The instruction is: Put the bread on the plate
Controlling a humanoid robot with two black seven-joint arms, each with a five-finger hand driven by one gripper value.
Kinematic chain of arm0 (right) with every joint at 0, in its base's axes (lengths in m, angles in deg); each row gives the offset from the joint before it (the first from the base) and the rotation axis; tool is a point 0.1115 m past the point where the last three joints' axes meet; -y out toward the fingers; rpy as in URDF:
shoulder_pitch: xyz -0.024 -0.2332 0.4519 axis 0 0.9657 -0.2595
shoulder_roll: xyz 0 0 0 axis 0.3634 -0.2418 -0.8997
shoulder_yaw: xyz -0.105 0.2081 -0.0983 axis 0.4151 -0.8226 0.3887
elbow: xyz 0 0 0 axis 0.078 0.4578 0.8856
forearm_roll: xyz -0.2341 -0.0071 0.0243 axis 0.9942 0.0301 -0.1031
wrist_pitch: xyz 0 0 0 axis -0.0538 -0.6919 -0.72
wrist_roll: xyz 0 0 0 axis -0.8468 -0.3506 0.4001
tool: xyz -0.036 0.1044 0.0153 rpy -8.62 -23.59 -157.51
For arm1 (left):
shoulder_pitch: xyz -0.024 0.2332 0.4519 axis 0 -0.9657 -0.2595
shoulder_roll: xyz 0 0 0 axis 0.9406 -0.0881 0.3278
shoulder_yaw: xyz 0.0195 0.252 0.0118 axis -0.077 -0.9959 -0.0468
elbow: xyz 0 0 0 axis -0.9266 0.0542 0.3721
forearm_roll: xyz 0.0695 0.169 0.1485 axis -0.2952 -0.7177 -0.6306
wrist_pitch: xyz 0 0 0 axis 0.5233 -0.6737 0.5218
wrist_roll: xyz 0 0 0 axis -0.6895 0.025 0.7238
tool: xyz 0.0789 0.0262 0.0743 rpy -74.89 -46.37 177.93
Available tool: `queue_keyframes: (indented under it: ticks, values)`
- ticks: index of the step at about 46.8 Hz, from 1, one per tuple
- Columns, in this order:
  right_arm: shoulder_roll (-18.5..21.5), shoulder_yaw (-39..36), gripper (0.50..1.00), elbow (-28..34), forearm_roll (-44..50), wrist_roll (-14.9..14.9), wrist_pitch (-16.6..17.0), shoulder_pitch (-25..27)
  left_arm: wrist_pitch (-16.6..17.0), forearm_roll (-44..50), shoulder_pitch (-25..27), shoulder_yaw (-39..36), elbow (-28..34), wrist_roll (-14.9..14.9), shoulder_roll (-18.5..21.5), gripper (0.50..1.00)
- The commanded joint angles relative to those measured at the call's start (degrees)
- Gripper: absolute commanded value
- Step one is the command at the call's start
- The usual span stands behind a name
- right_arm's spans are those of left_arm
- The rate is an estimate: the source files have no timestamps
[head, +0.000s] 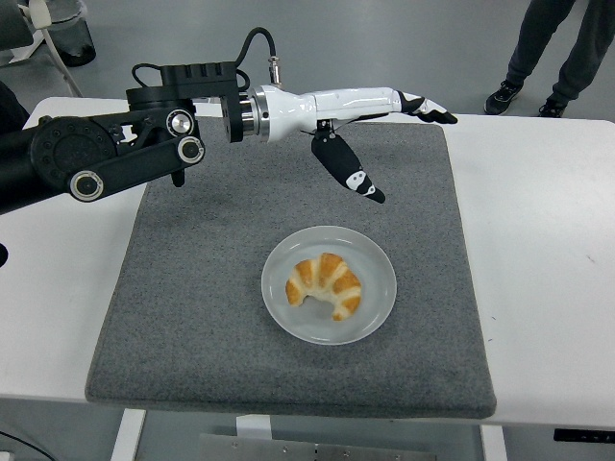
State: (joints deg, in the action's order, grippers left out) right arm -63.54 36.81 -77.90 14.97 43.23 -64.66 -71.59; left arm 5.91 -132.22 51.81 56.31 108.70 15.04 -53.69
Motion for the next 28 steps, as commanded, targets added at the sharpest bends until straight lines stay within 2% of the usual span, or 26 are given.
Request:
queue_keyframes:
  ticks: [1, 20, 28]
  values:
    - [0.0, 0.0, 0.930, 0.0, 0.0, 0.0, 0.0, 0.0, 0.1, 2.3, -0.1, 1.0, -1.2, 0.0, 0.0, 0.992]
    - [0.0, 0.0, 0.930, 0.0, 0.0, 0.0, 0.0, 0.0, 0.2, 21.0, 0.1, 2.1, -10.7, 0.0, -0.1, 0.994]
    - [0.0, 0.0, 0.930, 0.0, 0.0, 0.0, 0.0, 0.0, 1.3, 29.5, 0.0, 2.1, -14.6, 0.0, 0.0, 0.994]
